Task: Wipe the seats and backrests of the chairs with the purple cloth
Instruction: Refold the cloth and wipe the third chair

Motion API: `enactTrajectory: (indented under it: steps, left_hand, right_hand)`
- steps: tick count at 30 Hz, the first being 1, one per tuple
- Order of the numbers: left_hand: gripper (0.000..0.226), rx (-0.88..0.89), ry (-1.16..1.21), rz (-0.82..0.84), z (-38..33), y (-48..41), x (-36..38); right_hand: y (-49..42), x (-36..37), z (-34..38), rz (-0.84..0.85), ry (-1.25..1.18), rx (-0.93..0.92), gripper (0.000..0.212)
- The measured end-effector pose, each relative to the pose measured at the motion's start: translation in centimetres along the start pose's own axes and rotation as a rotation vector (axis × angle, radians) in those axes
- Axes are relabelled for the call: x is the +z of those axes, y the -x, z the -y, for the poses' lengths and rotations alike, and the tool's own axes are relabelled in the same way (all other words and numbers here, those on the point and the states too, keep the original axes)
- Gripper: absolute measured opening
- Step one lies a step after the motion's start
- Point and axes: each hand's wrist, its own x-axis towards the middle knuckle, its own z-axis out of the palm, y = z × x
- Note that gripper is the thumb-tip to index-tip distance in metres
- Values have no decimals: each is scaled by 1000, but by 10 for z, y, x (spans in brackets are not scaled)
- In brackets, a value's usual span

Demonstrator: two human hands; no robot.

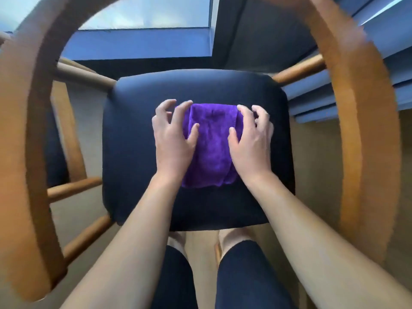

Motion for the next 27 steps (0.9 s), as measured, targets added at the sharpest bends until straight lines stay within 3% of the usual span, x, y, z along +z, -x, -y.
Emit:
enactTrajectory:
  steps: [2, 4, 9, 14, 21, 27]
  left_hand:
    - [41, 104, -79, 20, 9, 13, 13]
    - [41, 95, -91, 55, 18, 21, 26]
    - [44, 56, -84, -36, 26, 15, 49]
    - [38, 8, -87, -102, 19, 7, 62]
    - [33, -15, -69, -249, 21, -41, 66]
    - [31, -15, -107, -211, 17, -104, 55]
  right_hand:
    - [15, 19, 4, 35, -34, -59, 46]
    - [25, 39, 3, 42, -8, -73, 48]
    - [17, 74, -5, -121, 92, -54, 49]
    - [0, 93, -8, -230, 18, -141, 41]
    - [-51, 101, 12, -249, -27, -270, 37]
    - [-101, 103, 40, -231, -16, -272, 37]
